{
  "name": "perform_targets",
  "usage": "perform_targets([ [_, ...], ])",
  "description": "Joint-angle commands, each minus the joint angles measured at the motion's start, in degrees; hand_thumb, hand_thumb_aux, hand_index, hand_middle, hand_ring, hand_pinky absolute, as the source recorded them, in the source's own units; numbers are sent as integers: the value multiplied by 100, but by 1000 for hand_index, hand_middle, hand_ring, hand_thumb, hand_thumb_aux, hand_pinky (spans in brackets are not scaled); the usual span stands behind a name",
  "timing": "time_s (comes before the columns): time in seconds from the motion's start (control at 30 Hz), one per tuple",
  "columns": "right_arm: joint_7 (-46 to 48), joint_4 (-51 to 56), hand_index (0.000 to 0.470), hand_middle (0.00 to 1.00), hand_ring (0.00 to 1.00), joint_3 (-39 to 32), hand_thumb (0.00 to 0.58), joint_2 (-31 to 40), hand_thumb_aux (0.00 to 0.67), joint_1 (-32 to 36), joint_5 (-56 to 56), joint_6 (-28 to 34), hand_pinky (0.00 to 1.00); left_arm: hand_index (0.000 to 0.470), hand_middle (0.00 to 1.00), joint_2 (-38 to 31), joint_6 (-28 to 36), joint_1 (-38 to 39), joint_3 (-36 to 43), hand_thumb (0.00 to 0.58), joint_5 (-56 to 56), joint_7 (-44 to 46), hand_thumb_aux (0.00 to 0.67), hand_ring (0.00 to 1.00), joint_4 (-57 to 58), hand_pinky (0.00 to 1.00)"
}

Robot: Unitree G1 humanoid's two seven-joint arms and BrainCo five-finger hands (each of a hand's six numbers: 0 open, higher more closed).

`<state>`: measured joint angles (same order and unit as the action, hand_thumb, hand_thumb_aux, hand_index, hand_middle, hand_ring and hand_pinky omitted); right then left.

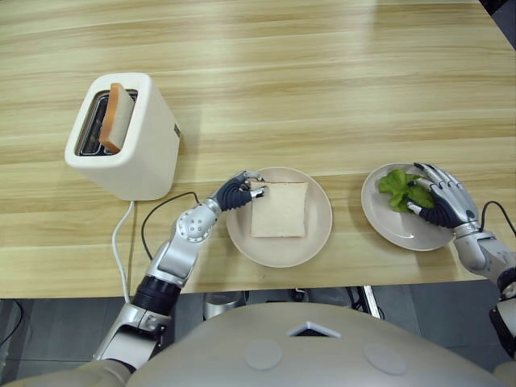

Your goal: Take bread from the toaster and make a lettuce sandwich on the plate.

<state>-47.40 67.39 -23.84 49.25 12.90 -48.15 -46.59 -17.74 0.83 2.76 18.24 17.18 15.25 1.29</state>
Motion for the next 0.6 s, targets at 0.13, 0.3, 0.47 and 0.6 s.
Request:
perform_targets([
  [0.13,40,20,460,0,0,-143,580,-89,670,16,-14,35,0,0,0,-250,-39,-109,42,0,691,-381,0,0,178,0],
  [0.3,33,-84,460,0,0,-149,580,-95,670,89,-25,-16,0,0,0,-278,-107,-171,73,0,896,-427,0,0,284,0],
  [0.47,-19,-363,460,0,0,-53,580,18,670,212,24,-180,0,0,0,-292,-202,-186,95,0,1050,-425,0,0,279,0],
  [0.6,9,-838,460,1000,1000,142,580,152,670,268,195,-502,1000,0,0,-333,-202,-212,33,0,1144,-436,0,0,132,0],
])
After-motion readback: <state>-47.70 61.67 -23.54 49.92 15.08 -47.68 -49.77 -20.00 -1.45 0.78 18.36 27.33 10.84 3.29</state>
